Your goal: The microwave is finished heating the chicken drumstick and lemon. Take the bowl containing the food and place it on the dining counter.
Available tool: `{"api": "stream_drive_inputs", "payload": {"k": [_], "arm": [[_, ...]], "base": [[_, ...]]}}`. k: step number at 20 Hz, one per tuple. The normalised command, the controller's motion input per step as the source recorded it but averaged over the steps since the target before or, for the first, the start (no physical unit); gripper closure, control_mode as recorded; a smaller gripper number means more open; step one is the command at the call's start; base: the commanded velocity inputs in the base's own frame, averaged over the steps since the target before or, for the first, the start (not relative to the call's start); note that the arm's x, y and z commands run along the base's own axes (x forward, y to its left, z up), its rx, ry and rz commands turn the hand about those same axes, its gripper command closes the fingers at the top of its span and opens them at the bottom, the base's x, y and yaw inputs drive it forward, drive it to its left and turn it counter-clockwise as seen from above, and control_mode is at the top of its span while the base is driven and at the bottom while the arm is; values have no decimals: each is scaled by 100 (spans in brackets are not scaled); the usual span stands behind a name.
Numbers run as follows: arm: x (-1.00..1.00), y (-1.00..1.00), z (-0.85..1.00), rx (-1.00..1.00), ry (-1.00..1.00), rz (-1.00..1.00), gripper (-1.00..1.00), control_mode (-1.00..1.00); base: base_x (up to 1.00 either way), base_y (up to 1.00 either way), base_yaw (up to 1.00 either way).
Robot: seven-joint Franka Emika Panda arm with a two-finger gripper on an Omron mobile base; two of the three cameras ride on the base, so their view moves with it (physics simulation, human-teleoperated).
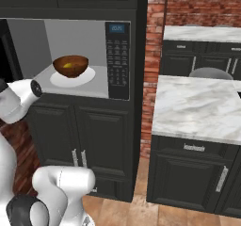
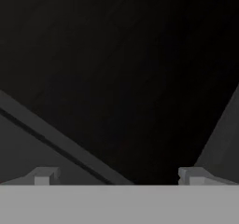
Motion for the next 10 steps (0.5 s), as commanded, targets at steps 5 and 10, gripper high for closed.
{"api": "stream_drive_inputs", "payload": {"k": [5, 10], "arm": [[-2, 26, 0, -3, 0, -3, -100, -100], [1, -92, 22, 0, 1, -32, -100, -100]], "base": [[0, 0, 0], [0, 0, 0]]}}
